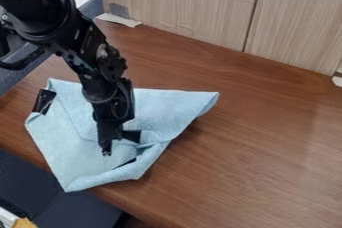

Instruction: Fold the cloth from the top to the middle

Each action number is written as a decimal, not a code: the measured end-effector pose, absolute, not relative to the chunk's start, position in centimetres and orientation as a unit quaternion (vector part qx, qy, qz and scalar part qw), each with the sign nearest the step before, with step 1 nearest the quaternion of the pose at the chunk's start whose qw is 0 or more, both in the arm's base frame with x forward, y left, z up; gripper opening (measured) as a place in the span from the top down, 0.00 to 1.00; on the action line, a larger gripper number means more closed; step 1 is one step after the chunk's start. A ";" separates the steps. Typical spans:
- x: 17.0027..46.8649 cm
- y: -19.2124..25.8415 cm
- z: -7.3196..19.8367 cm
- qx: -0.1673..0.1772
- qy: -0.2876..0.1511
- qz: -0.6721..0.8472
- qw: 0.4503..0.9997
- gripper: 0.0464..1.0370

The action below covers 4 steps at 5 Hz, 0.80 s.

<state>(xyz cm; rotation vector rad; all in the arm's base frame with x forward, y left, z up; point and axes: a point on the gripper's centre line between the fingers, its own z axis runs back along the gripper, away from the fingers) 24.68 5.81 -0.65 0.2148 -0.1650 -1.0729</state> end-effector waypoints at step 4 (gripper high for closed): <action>24.3 5.0 3.7 0.110 -0.081 -0.498 0.857 0.03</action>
